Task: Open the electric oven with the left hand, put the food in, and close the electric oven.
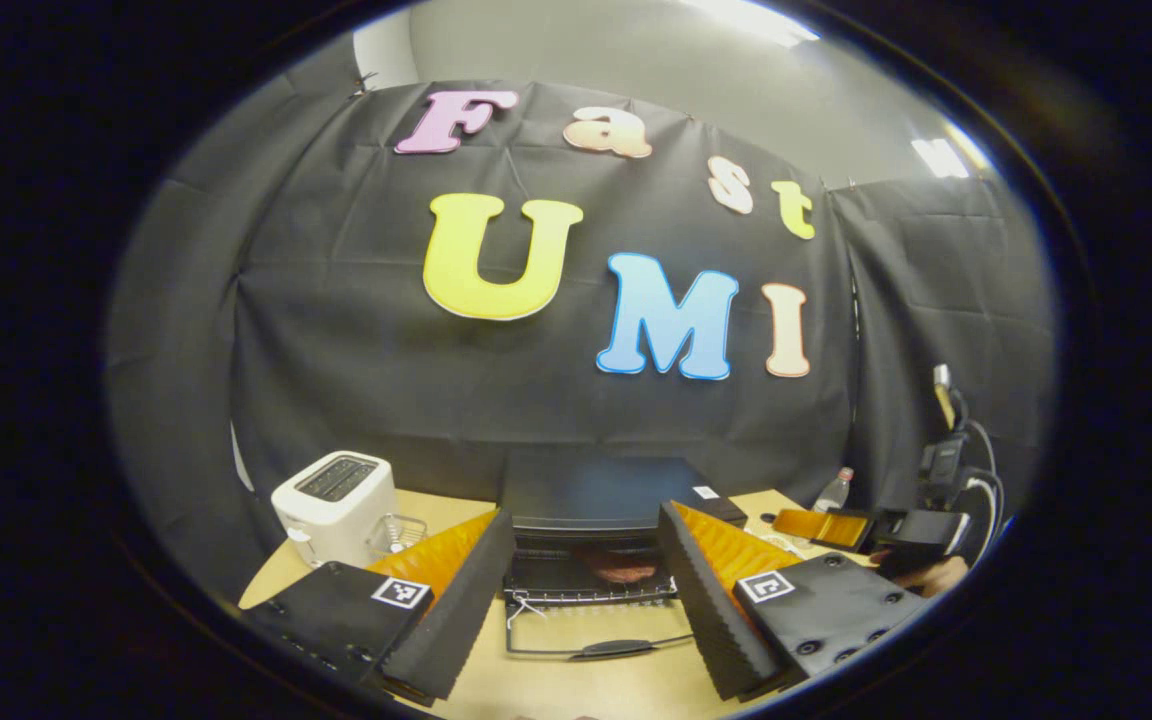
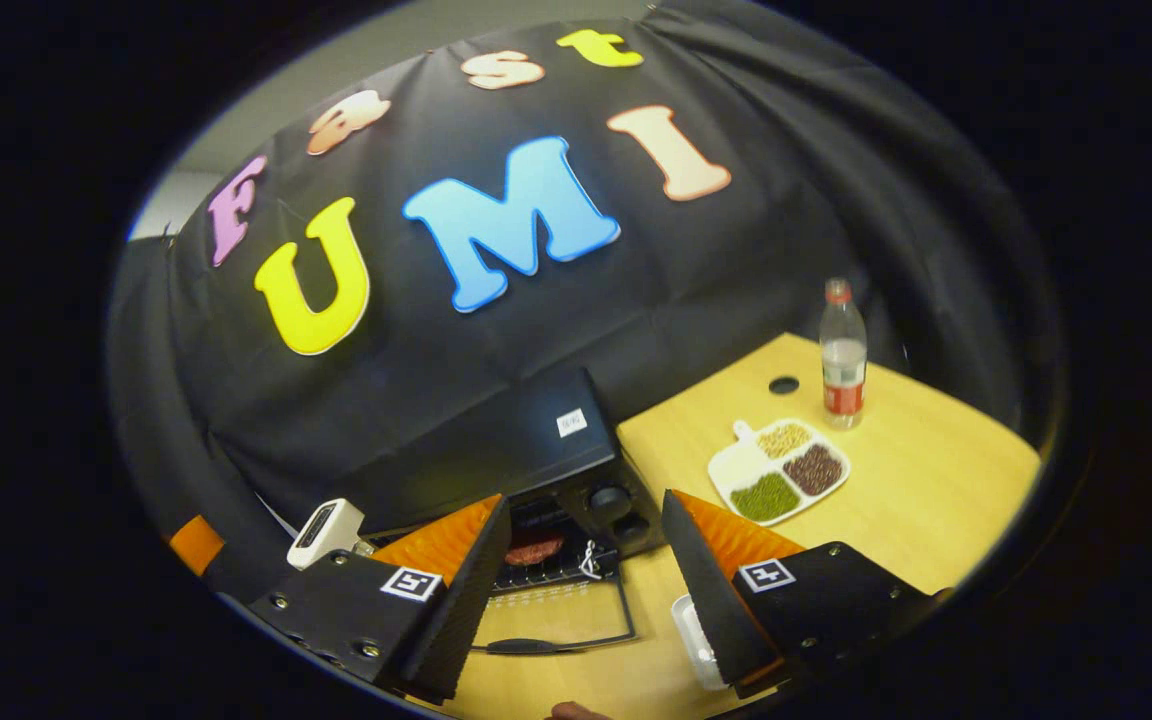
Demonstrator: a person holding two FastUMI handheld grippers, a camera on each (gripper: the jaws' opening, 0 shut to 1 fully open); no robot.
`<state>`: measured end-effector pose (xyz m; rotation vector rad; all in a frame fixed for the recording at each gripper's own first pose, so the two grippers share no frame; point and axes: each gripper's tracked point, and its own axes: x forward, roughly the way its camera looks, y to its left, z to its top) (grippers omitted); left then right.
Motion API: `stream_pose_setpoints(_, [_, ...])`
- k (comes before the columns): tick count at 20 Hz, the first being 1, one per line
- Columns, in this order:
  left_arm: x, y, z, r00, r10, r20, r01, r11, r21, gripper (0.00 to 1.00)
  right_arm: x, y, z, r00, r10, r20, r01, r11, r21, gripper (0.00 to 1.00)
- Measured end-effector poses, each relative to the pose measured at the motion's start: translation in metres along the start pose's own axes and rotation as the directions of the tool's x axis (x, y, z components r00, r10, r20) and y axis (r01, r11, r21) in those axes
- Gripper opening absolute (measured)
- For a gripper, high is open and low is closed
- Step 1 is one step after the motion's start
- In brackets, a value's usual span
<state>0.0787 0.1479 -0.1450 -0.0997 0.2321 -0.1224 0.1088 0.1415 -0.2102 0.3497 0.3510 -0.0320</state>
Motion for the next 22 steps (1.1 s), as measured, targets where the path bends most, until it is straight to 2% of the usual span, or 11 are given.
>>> stream_pose_setpoints(3, [-0.004, -0.018, 0.003, 1.0, 0.007, 0.008, -0.007, 1.0, -0.015, 0.91, -0.03, 0.0, 0.049, 0.992, 0.039, 0.12, -0.023, 0.991, -0.13, 0.93])
stream_pose_setpoints(4, [-0.006, -0.024, 0.005, 1.0, 0.01, 0.014, -0.01, 1.0, -0.018, 1.0, -0.041, -0.001, 0.065, 0.986, 0.05, 0.156, -0.023, 0.986, -0.165, 0.92])
stream_pose_setpoints(5, [-0.009, -0.03, 0.005, 1.0, 0.014, 0.018, -0.014, 1.0, -0.018, 0.91, -0.053, -0.001, 0.079, 0.98, 0.059, 0.19, -0.022, 0.981, -0.194, 0.92])
stream_pose_setpoints(6, [-0.011, -0.035, 0.005, 0.999, 0.021, 0.024, -0.02, 1.0, -0.014, 0.91, -0.062, -0.001, 0.094, 0.972, 0.07, 0.223, -0.021, 0.976, -0.215, 0.92])
stream_pose_setpoints(8, [-0.011, -0.046, 0.004, 0.999, 0.023, 0.032, -0.023, 1.0, -0.002, 0.92, -0.082, -0.003, 0.123, 0.956, 0.086, 0.28, -0.016, 0.97, -0.243, 0.92])
stream_pose_setpoints(9, [-0.01, -0.053, 0.001, 0.999, 0.024, 0.027, -0.024, 1.0, 0.004, 1.0, -0.091, -0.007, 0.131, 0.951, 0.091, 0.297, -0.013, 0.967, -0.255, 0.92])
stream_pose_setpoints(10, [-0.008, -0.058, -0.004, 1.0, 0.023, 0.02, -0.024, 1.0, 0.008, 0.96, -0.091, -0.009, 0.133, 0.951, 0.101, 0.293, -0.021, 0.964, -0.263, 0.92])
stream_pose_setpoints(11, [-0.006, -0.065, -0.01, 1.0, 0.019, 0.01, -0.019, 1.0, 0.007, 1.0, -0.088, -0.012, 0.129, 0.955, 0.1, 0.281, -0.025, 0.965, -0.261, 0.92])
stream_pose_setpoints(16, [-0.002, -0.079, -0.043, 0.997, 0.035, -0.063, -0.033, 0.999, 0.035, 1.0, -0.089, -0.036, 0.137, 0.954, 0.075, 0.292, -0.008, 0.974, -0.226, 0.92])
stream_pose_setpoints(18, [0.001, -0.085, -0.066, 0.991, 0.027, -0.131, -0.021, 0.999, 0.045, 0.93, -0.088, -0.041, 0.141, 0.952, 0.079, 0.295, -0.008, 0.972, -0.234, 0.92])
stream_pose_setpoints(22, [0.009, -0.086, -0.111, 0.969, 0.019, -0.248, -0.02, 1.0, 0.0, 1.0, -0.088, -0.053, 0.152, 0.947, 0.064, 0.314, 0.004, 0.977, -0.212, 0.92])
